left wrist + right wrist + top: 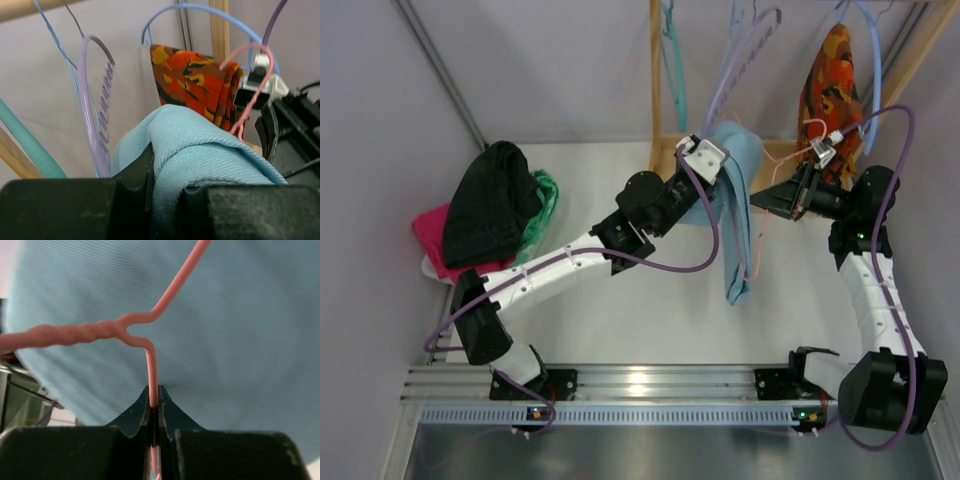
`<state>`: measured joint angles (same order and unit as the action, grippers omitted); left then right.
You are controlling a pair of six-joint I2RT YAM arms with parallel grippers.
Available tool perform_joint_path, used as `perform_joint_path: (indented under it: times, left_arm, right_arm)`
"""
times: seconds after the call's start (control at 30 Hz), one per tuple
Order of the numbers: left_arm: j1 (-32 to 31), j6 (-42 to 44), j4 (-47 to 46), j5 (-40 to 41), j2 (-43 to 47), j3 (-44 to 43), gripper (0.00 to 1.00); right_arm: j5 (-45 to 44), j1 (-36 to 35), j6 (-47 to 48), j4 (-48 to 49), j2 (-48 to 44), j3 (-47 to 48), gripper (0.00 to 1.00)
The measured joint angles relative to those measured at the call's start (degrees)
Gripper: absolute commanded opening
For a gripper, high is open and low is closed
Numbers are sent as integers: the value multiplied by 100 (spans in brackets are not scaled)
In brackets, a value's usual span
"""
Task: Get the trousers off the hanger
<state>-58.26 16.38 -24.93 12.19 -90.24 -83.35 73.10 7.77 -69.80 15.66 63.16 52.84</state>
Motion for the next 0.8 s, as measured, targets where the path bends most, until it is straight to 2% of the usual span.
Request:
perform_joint_path:
  times: [0.47, 0.8]
  left_arm:
    - [11, -63, 734, -341, 15, -1325, 0]
    - [15, -175, 1368, -538, 39, -2918, 0]
  right_arm:
    - [26, 286, 2245, -1934, 22, -527, 0]
    - [-127, 367, 3497, -3101, 422, -721, 0]
